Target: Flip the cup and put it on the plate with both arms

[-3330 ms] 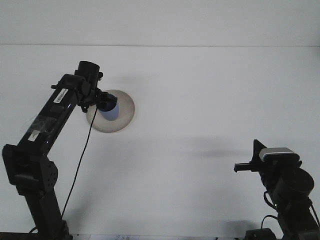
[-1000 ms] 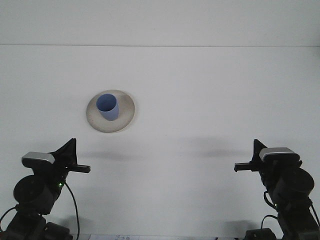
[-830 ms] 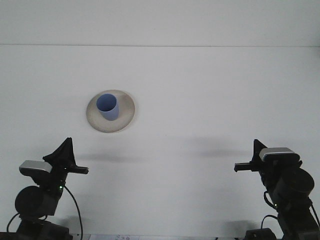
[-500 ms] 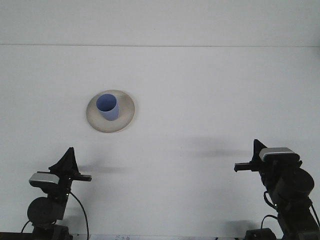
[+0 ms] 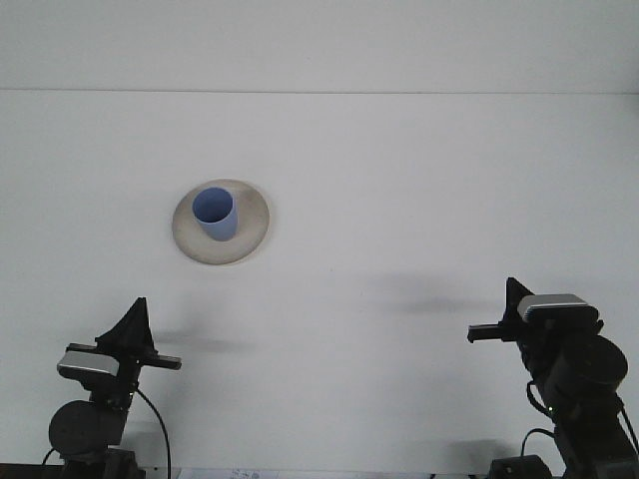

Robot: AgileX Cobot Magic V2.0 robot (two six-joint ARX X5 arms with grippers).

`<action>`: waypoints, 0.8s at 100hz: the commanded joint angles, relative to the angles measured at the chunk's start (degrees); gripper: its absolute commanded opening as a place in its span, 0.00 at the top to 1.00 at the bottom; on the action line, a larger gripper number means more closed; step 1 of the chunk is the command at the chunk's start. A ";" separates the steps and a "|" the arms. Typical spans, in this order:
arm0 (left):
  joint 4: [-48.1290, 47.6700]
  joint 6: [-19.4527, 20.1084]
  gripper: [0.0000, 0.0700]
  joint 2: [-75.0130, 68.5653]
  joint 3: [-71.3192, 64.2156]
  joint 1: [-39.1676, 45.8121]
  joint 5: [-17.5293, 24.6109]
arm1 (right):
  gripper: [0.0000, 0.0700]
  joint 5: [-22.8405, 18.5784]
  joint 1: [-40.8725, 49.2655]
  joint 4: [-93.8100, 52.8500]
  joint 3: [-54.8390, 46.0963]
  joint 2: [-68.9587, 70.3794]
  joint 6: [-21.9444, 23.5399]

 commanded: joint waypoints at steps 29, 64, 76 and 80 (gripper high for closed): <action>0.61 0.92 0.98 -0.09 -1.09 0.02 0.39 | 1.00 0.02 0.15 0.70 0.35 0.20 0.59; 0.61 0.92 0.98 -0.09 -1.09 0.02 0.39 | 1.00 0.02 0.15 0.72 0.35 0.20 0.59; 0.61 0.92 0.98 -0.09 -1.09 0.02 0.39 | 1.00 0.98 0.42 3.56 -1.75 -1.73 0.57; 0.61 0.92 0.98 -0.09 -1.09 0.02 0.39 | 1.00 0.94 0.42 5.84 -3.32 -2.73 0.55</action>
